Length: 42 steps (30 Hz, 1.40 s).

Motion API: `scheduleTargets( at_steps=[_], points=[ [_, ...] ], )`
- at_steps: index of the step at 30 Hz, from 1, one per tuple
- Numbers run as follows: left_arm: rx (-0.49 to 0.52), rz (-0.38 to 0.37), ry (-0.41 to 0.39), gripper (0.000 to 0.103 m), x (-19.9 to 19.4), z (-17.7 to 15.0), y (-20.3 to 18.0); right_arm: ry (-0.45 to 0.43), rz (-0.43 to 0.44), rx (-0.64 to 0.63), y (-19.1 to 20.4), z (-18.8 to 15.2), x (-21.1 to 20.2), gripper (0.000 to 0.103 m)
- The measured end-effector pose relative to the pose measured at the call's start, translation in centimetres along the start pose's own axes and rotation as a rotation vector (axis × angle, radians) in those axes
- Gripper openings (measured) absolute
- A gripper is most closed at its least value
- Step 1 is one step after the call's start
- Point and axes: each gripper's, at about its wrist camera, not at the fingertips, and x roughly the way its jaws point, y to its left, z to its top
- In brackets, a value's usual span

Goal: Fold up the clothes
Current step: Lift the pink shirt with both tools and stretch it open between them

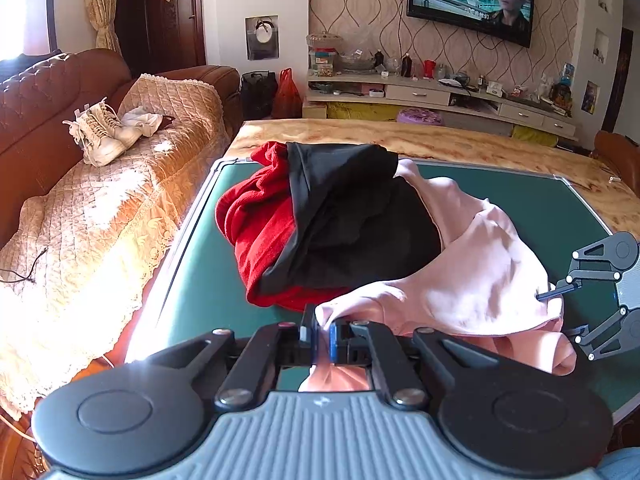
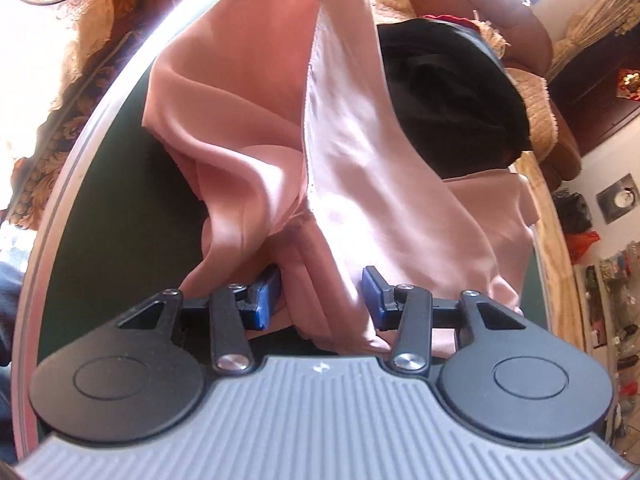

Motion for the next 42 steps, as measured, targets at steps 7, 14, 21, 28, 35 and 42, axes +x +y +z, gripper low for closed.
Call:
scheduleTargets(
  at_steps=[7,14,21,28,35,42],
  points=[
    [0.001,0.003,0.012,0.006,0.0,-0.5,-1.2,-0.028,-0.049,0.191,-0.8,-1.4,-3.0,0.006],
    [0.053,-0.050,-0.053,0.006,-5.5,0.3,-6.3,-0.232,-0.290,0.629,-0.5,-3.1,-15.9,0.005],
    [0.085,-0.171,-0.097,0.006,-12.9,2.8,-12.2,-0.305,-0.486,0.926,1.8,-4.7,-29.0,0.005],
    [0.020,-0.293,-0.022,0.006,-12.1,9.3,-13.6,-0.341,-0.520,1.140,-0.7,-7.3,-35.0,0.005],
    [0.046,-0.231,0.027,0.006,0.2,21.9,-16.5,-0.166,-0.589,1.269,-13.7,-14.0,-30.5,0.005],
    [0.005,-0.116,-0.186,0.006,7.3,37.0,-21.4,-0.191,-0.861,1.297,-28.7,-17.5,-30.8,0.004]
  ],
)
